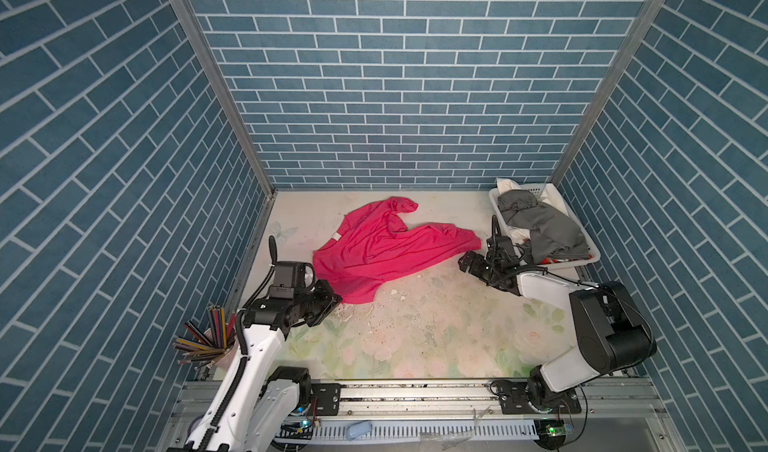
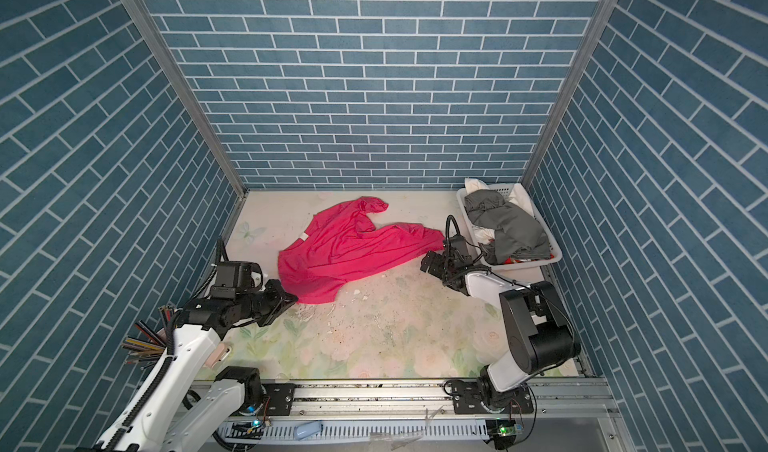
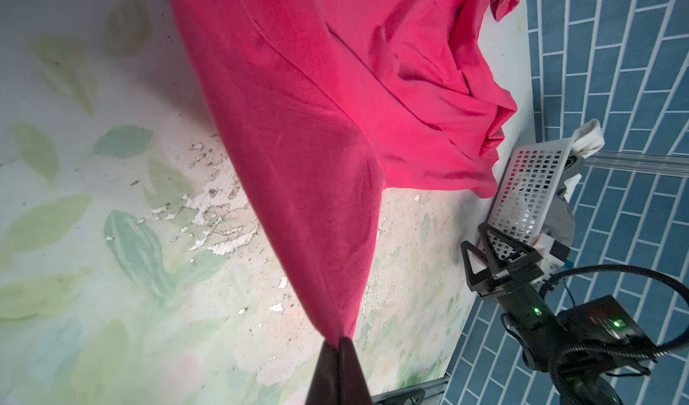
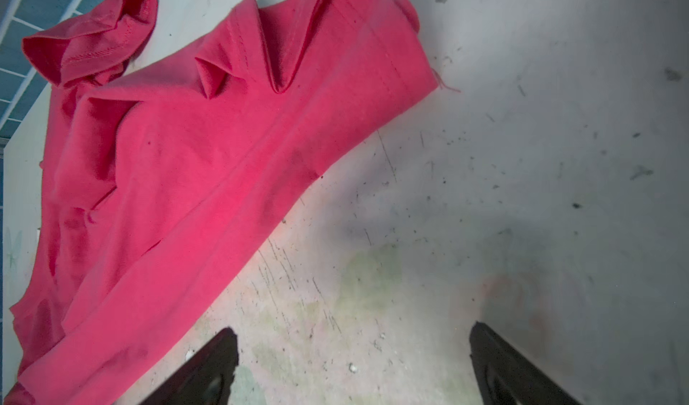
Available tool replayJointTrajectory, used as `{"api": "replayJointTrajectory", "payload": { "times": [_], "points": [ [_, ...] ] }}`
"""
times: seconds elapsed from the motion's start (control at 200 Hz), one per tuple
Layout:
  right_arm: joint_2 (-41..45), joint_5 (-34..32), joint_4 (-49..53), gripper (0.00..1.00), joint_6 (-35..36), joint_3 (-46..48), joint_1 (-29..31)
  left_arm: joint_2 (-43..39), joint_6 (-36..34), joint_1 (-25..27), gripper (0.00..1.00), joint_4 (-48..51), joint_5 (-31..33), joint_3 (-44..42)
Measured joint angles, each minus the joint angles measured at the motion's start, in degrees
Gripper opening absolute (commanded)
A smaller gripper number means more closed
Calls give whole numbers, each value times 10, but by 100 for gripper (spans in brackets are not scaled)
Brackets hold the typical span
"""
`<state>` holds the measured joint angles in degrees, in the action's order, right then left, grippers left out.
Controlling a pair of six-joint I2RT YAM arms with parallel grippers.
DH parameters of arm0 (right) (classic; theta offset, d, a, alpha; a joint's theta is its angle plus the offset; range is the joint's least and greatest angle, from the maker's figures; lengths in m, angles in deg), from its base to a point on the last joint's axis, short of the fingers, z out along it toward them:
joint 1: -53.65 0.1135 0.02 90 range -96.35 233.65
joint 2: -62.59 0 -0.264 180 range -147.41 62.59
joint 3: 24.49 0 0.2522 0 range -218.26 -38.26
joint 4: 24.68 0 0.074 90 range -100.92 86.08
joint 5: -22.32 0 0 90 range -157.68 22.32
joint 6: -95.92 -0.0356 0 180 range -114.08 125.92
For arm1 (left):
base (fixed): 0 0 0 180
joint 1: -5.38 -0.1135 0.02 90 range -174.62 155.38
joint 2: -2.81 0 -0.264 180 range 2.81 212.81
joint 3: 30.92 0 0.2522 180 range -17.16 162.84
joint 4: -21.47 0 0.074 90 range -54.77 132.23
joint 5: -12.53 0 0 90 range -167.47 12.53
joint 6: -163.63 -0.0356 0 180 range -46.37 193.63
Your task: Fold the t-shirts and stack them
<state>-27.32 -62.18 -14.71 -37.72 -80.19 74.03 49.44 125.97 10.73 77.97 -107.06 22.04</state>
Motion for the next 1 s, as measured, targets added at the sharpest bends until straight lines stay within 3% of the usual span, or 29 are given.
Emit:
{"api": "replayJointTrajectory", "payload": {
  "times": [0.41, 0.585, 1.0],
  "points": [
    [-50, -15, -17, 97, -75, -61, 22, 17, 14, -4, 0, -1, -14, 70],
    [-52, 8, -53, 98, -142, -50, 76, 38, 39, -5, 0, -80, -19, 92],
    [-126, -19, -194, 98, -362, -67, 245, 61, 35, -5, 0, -109, -18, 150]
  ]
}}
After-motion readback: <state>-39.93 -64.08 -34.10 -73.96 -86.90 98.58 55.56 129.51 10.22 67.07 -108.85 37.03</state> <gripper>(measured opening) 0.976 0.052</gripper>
